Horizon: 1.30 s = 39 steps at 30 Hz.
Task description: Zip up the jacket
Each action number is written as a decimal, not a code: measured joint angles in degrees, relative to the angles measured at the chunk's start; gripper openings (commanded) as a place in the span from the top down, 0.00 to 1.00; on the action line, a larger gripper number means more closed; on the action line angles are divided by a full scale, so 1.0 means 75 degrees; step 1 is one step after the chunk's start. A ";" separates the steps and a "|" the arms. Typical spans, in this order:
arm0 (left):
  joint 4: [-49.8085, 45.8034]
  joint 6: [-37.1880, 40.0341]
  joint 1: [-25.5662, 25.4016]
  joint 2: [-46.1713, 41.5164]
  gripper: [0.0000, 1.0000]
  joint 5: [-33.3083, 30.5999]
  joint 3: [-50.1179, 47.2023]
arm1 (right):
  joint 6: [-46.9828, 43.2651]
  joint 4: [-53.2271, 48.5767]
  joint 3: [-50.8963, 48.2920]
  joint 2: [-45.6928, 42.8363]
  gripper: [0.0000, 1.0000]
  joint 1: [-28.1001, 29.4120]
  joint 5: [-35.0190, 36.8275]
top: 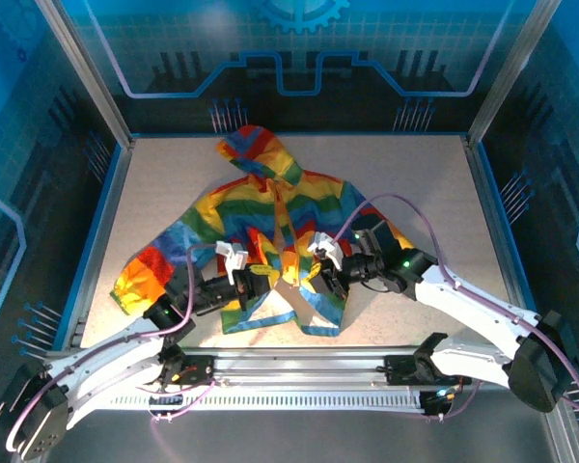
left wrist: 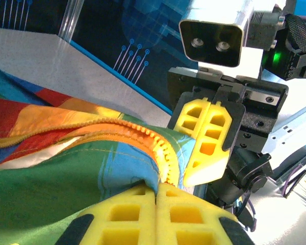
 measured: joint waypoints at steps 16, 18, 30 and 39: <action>0.1072 0.0026 -0.0015 0.0361 1.00 0.0227 -0.0516 | -0.0682 0.0076 0.0233 0.0930 1.00 -0.0254 -0.0898; 0.1070 0.0026 -0.0015 0.0274 1.00 0.0224 -0.0595 | -0.0682 0.0131 0.0283 0.0953 1.00 -0.0259 -0.1005; 0.1067 0.0029 -0.0020 0.0079 1.00 0.0221 -0.0667 | -0.0682 0.0230 0.0361 0.1061 1.00 -0.0268 -0.1361; 0.1105 0.0029 -0.0032 0.0108 1.00 0.0192 -0.0667 | -0.0647 0.0274 0.0361 0.1072 1.00 -0.0268 -0.1381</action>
